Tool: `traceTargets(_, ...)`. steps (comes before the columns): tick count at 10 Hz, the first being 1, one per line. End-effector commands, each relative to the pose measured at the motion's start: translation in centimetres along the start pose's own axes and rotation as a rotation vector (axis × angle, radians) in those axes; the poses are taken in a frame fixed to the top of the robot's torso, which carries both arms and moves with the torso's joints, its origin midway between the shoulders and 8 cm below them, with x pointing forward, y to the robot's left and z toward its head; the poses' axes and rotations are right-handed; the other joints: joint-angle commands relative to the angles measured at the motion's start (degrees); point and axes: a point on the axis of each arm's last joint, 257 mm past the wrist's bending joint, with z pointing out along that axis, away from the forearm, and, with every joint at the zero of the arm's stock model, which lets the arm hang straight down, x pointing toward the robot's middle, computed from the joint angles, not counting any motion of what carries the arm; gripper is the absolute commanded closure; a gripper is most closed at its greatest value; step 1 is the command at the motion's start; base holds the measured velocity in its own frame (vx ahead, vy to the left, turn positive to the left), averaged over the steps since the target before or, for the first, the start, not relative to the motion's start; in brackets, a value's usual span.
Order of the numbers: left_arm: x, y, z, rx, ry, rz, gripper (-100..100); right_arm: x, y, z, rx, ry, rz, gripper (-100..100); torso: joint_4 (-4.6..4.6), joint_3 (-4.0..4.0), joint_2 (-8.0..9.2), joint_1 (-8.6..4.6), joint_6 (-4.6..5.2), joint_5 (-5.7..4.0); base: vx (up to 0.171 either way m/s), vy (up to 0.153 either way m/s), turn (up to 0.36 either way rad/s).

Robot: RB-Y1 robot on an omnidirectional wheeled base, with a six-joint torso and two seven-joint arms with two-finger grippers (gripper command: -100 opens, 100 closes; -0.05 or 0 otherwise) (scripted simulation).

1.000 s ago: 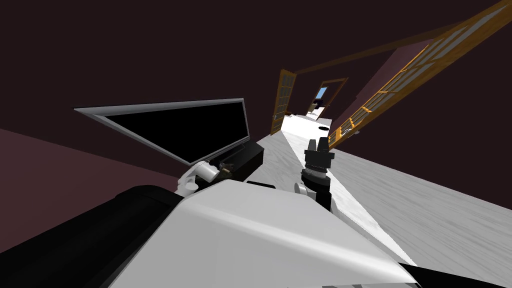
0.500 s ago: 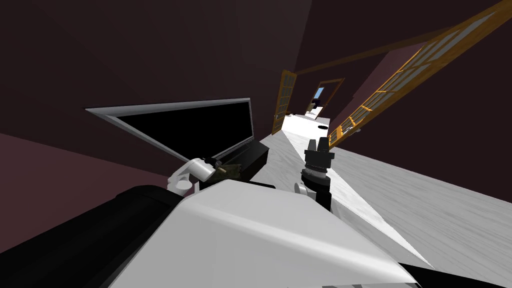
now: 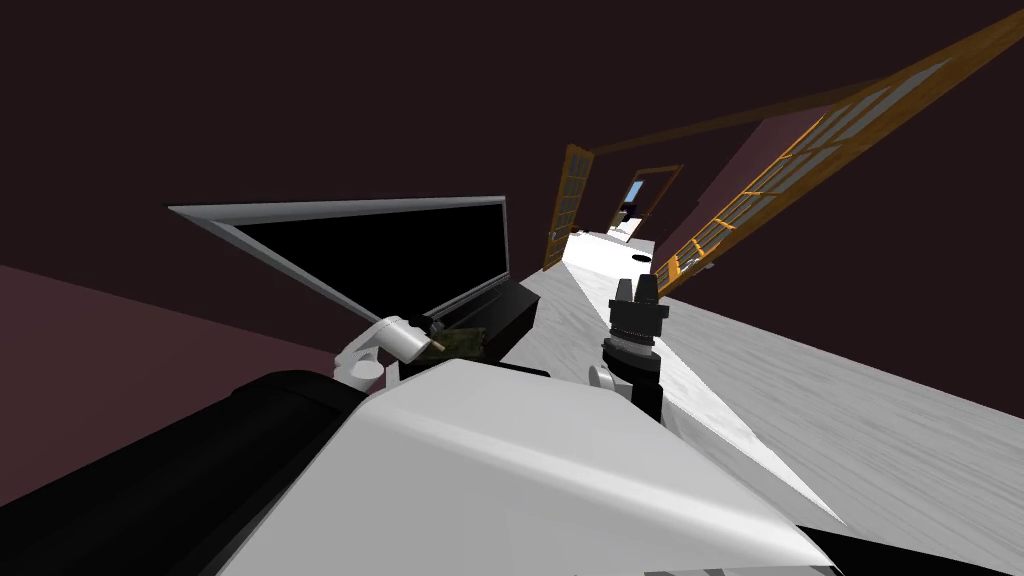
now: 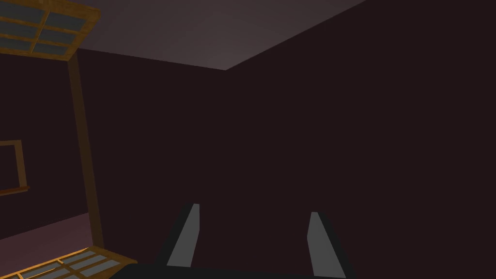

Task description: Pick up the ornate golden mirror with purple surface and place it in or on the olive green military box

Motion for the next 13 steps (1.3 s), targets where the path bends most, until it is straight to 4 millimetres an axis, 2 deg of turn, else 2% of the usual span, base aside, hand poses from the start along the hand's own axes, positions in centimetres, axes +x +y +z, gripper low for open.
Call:
traceTargets(1, 0.0, 0.0, 0.0, 0.0, 0.0, 0.0, -100, 0.0, 0.0, 0.0, 0.0, 0.0, 0.0, 0, 0.0, 0.0, 0.0, 0.0, 0.0, 0.0, 0.0, 0.0, 0.0)
traceTargets(2, 0.0, 0.0, 0.0, 0.0, 0.0, 0.0, 0, 0.0, 0.0, 0.0, 0.0, 0.0, 0.0, 0, 0.0, 0.0, 0.0, 0.0, 0.0, 0.0, 0.0, 0.0, 0.0)
traceTargets(3, 2.3, 0.8, 1.5, -0.018, 0.067, 0.014, -100, 0.0, 0.0, 0.0, 0.0, 0.0, 0.0, 0, 0.0, 0.0, -0.01, -0.01, 0.0, 0.0, -0.14, -0.075, -0.369)
traceTargets(5, 4.1, 1.4, 3.0, -0.037, 0.106, 0.005, -100, 0.0, 0.0, 0.0, 0.0, 0.0, 0.0, 0, 0.11, 0.29, 0.51, -0.32, 0.05, -0.08, -0.126, -0.065, -0.365)
traceTargets(7, 6.0, 1.9, 4.6, -0.052, 0.142, -0.036, -100, 0.0, 0.0, 0.0, 0.0, 0.0, 0.0, 0, 0.05, 0.13, 0.21, -0.01, -0.03, -0.01, -0.009, 0.003, 0.01)
traceTargets(8, 5.9, 2.0, 5.2, -0.051, 0.141, -0.05, -100, 0.0, 0.0, 0.0, 0.0, 0.0, 0.0, 0, 0.02, 0.04, 0.06, 0.06, -0.03, 0.01, 0.016, 0.008, 0.006)
traceTargets(10, 5.7, 0.7, 5.2, 0.0, 0.136, -0.053, -100, 0.0, 0.0, 0.0, 0.0, 0.0, 0.0, 0, 0.0, -0.01, -0.02, 0.07, -0.01, 0.01, 0.006, 0.003, -0.004)
traceTargets(11, 8.1, 3.0, 6.2, -0.055, 0.201, -0.054, -100, 0.0, 0.0, 0.0, 0.0, 0.0, 0.0, 0, 0.0, 0.0, -0.01, 0.06, -0.01, 0.01, -0.126, -0.081, -0.384)
traceTargets(13, 10.7, 4.4, 7.4, -0.086, 0.245, -0.065, -100, 0.0, 0.0, 0.0, 0.0, 0.0, 0.0, 0, 0.11, 0.29, 0.51, -0.37, 0.04, -0.09, -0.122, -0.086, -0.35)
